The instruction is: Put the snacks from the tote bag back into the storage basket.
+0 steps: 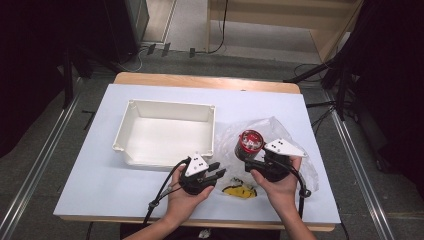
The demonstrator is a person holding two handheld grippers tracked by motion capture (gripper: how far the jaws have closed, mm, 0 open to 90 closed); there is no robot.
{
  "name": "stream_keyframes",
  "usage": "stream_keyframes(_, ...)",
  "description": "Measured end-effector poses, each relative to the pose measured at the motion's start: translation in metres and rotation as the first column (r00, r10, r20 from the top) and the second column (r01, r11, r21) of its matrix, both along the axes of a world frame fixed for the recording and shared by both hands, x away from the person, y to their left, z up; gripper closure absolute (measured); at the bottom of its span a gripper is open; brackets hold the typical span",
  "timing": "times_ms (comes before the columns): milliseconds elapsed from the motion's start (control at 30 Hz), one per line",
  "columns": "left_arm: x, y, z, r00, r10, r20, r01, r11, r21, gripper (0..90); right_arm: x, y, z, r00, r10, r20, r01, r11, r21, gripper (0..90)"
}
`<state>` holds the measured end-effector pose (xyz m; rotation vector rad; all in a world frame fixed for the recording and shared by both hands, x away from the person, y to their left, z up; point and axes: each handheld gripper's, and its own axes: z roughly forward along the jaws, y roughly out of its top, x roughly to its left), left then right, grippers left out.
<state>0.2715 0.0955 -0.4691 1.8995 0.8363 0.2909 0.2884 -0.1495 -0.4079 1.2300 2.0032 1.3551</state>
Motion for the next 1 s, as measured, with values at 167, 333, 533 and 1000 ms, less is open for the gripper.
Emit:
stream_keyframes(167,-0.003,0.013,0.001,0.9998,0.011,0.017,-0.011,0.9999,-0.005,66.2,0.005,0.009,0.001,0.9999,0.015,-0.001,-0.015,1.000,0.004,26.0)
stream_keyframes(333,-0.010,0.024,0.002,0.9988,0.015,0.046,-0.015,0.9999,0.006,62.9,0.008,0.018,0.003,0.9994,0.035,-0.003,-0.035,0.999,0.013,26.0)
stream_keyframes(533,-0.013,0.040,0.003,0.9976,0.040,0.057,-0.040,0.9992,0.000,58.9,0.014,0.028,0.003,0.9990,0.044,-0.005,-0.044,0.999,0.018,26.0)
stream_keyframes(1000,-0.019,0.074,0.007,0.9821,0.156,0.106,-0.155,0.9877,-0.023,29.0,0.027,0.046,0.004,0.9980,0.064,-0.001,-0.064,0.997,0.031,26.0)
